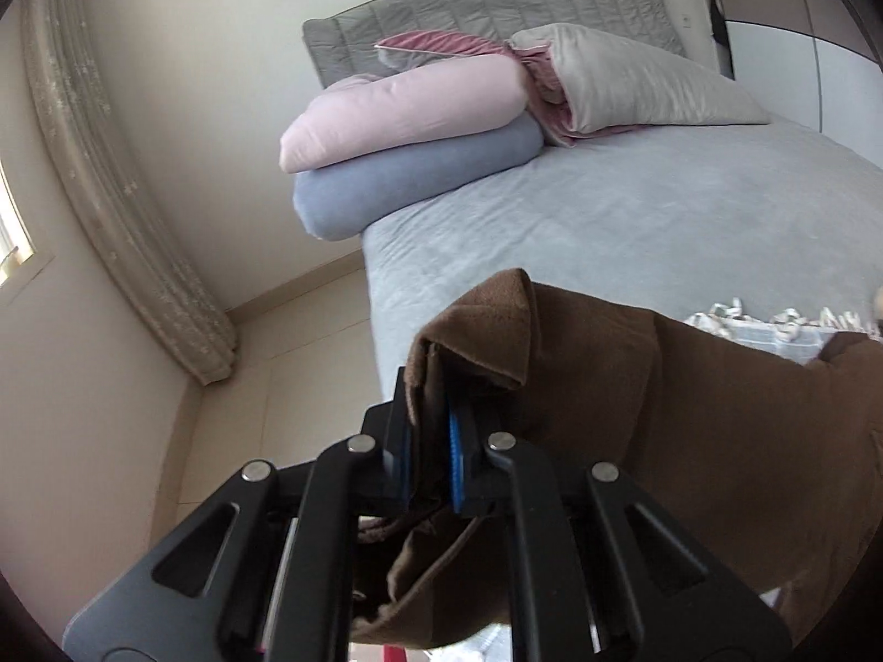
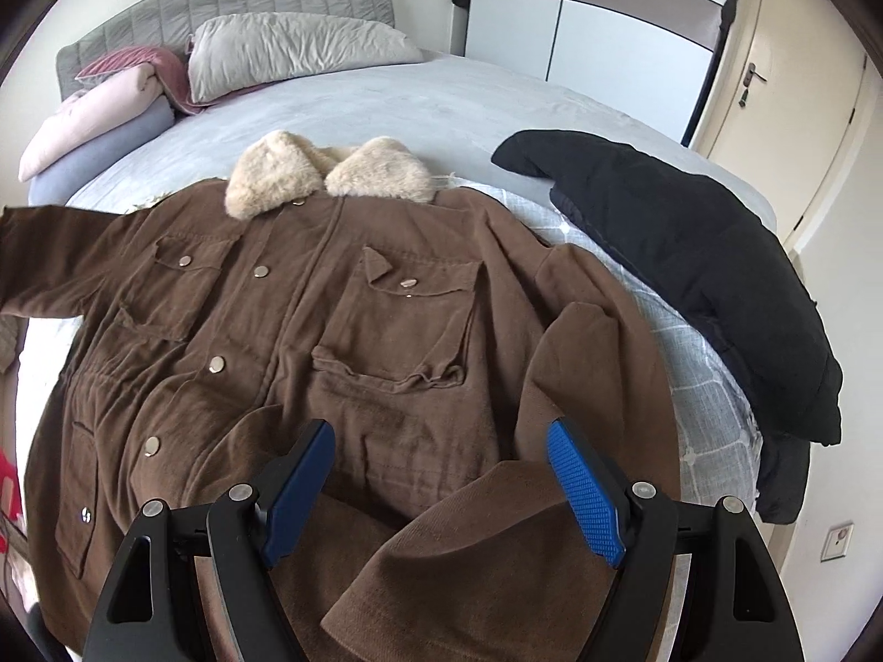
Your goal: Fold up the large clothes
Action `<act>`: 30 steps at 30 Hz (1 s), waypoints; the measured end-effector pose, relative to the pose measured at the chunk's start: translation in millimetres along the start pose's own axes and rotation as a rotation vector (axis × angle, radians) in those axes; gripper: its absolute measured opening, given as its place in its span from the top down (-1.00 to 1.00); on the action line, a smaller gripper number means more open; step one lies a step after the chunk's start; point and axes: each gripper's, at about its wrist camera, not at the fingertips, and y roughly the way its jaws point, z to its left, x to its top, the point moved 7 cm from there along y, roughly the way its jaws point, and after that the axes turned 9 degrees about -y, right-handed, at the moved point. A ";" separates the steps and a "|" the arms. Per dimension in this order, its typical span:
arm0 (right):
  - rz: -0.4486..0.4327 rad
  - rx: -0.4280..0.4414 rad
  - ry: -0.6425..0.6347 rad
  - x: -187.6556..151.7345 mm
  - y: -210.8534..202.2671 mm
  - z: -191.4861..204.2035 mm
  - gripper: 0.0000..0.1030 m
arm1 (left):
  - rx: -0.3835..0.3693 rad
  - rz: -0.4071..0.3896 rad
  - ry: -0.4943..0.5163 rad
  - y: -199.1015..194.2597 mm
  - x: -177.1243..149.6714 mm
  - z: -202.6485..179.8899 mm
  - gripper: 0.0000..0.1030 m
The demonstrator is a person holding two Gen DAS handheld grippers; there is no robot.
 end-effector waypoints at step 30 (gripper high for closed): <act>0.088 0.085 -0.068 -75.3 -17.5 27.7 -0.59 | -0.579 0.373 0.196 -184.5 -213.6 -153.8 -0.63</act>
